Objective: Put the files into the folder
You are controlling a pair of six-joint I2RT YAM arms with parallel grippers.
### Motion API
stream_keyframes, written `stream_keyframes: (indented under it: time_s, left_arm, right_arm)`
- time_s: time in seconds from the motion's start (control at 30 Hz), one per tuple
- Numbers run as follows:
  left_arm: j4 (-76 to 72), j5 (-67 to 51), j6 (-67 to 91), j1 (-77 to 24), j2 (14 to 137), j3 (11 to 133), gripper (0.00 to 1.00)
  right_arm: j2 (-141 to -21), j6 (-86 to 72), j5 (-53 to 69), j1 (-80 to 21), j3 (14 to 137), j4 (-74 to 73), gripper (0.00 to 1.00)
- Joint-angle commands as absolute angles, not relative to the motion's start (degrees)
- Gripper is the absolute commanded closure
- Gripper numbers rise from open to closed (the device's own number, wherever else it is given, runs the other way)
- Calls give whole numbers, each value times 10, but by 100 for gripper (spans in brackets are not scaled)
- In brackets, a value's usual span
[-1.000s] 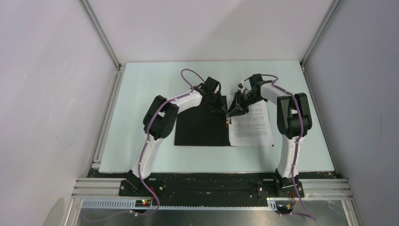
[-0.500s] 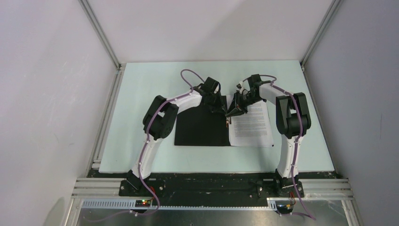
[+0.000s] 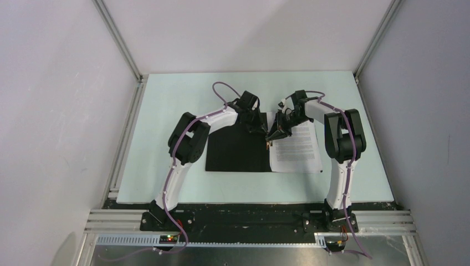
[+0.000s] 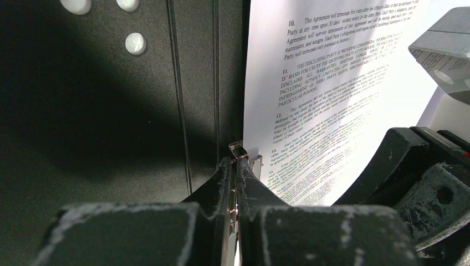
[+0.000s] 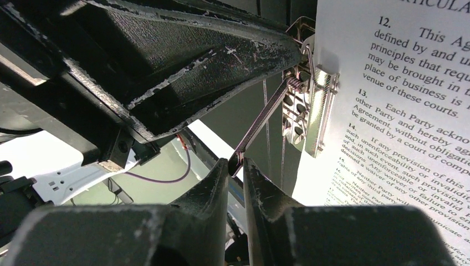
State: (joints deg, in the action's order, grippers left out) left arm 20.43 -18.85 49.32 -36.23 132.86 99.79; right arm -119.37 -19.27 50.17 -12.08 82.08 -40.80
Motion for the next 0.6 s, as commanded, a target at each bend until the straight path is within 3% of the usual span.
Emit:
stream_keyframes:
  time_s: [0.0, 0.57]
  left_arm:
    - [245, -171, 490, -359, 1317, 977, 94]
    - [244, -170, 494, -353, 1318, 966, 95]
  right_arm:
    - [-1200, -174, 484, -132, 819, -432, 81]
    - [-1209, -136, 403, -139, 809, -459, 93]
